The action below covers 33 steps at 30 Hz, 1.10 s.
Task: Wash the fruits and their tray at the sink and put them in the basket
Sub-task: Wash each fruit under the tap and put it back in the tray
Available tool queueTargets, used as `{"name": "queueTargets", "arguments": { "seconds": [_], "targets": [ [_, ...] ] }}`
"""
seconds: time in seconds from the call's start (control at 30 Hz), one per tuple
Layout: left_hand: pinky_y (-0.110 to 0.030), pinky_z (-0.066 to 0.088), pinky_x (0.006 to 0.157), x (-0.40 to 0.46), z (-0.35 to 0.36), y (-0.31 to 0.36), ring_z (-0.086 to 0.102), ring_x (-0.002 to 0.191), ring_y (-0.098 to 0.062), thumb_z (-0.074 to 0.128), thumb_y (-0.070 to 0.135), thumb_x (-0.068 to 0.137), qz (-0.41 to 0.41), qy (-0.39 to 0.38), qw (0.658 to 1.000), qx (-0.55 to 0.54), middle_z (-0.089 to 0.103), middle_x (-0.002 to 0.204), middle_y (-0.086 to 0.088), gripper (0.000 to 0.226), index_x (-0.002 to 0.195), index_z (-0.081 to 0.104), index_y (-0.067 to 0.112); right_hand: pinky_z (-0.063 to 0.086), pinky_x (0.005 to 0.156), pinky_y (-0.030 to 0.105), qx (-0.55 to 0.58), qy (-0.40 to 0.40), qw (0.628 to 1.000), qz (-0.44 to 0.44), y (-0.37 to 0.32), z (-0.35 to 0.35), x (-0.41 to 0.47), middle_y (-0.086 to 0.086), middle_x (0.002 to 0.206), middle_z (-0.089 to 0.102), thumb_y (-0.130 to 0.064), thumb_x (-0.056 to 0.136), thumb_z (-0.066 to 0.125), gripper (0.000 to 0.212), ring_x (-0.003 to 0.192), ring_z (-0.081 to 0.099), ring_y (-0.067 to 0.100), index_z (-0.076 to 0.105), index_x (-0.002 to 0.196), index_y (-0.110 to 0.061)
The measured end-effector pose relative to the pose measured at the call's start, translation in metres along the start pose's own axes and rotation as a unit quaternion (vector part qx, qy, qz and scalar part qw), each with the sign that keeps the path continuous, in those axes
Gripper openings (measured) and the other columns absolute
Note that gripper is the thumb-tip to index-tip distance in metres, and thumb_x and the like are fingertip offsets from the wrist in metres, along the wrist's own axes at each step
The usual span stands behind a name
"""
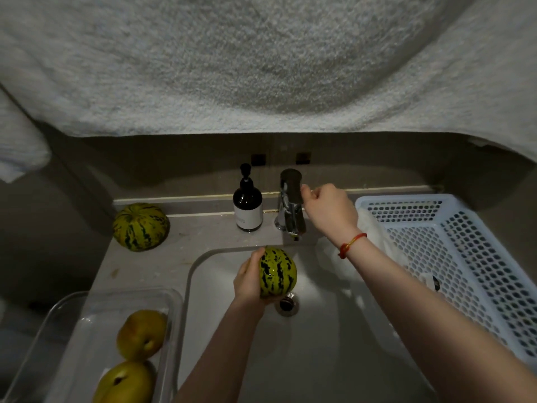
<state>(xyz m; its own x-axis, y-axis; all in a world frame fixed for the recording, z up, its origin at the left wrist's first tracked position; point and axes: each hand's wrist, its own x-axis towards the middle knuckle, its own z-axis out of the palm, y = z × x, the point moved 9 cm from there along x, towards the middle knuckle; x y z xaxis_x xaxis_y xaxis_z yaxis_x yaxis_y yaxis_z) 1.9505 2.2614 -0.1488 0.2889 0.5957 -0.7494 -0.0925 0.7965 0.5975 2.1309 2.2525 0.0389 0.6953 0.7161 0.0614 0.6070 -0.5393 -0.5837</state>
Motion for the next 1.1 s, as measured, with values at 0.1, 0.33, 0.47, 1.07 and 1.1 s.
{"name": "queueTargets", "arguments": {
  "seconds": [0.1,0.33,0.47,1.07,1.1],
  "targets": [
    [-0.045,0.055,0.051,-0.009,-0.009,0.01,0.06,0.099,-0.038,0.07,0.047,0.075,-0.009,0.007,0.999,-0.036,0.056,0.121,-0.016,0.05,0.114,0.06,0.018,0.03,0.054,0.028,0.061,0.063,0.995,-0.039,-0.02,-0.016,-0.008,0.003,0.056,0.051,-0.037,0.095,0.043,0.051,0.057,0.05,0.025,0.044,0.05,-0.015],
    [-0.041,0.054,0.051,-0.022,-0.019,0.052,0.058,0.108,-0.037,0.057,0.053,0.083,0.017,0.005,0.993,-0.12,0.055,0.128,-0.016,0.057,0.128,0.052,0.019,0.046,0.039,0.019,0.349,-0.109,0.929,0.05,-0.059,0.05,0.004,0.007,0.051,0.056,-0.023,0.095,0.051,0.042,0.035,0.054,0.009,0.057,0.057,-0.008],
    [-0.044,0.049,0.058,-0.026,-0.012,0.092,0.058,0.103,-0.035,0.052,0.055,0.086,0.043,0.007,0.991,-0.13,0.056,0.128,-0.017,0.058,0.13,0.053,0.018,0.058,0.07,0.039,0.353,-0.117,0.922,0.109,-0.065,0.08,0.022,0.018,0.07,0.063,-0.025,0.091,0.059,0.036,0.061,0.065,0.027,0.055,0.06,-0.006],
    [-0.066,0.045,0.085,-0.037,0.027,0.133,0.05,0.114,-0.043,0.072,0.042,0.077,0.057,0.107,0.956,-0.269,0.045,0.133,-0.016,0.062,0.13,0.046,0.022,0.032,0.046,0.019,0.223,-0.174,0.957,0.063,-0.084,0.089,0.071,0.0,0.062,0.053,-0.024,0.078,0.075,0.02,0.051,0.044,0.009,0.064,0.089,-0.012],
    [-0.066,0.045,0.085,-0.038,0.028,0.134,0.05,0.114,-0.043,0.072,0.042,0.078,0.06,0.109,0.955,-0.27,0.045,0.133,-0.016,0.062,0.13,0.045,0.022,0.032,0.046,0.02,0.227,-0.177,0.955,0.069,-0.083,0.089,0.071,0.0,0.062,0.052,-0.024,0.078,0.075,0.019,0.05,0.044,0.01,0.064,0.087,-0.012]
  ]
}}
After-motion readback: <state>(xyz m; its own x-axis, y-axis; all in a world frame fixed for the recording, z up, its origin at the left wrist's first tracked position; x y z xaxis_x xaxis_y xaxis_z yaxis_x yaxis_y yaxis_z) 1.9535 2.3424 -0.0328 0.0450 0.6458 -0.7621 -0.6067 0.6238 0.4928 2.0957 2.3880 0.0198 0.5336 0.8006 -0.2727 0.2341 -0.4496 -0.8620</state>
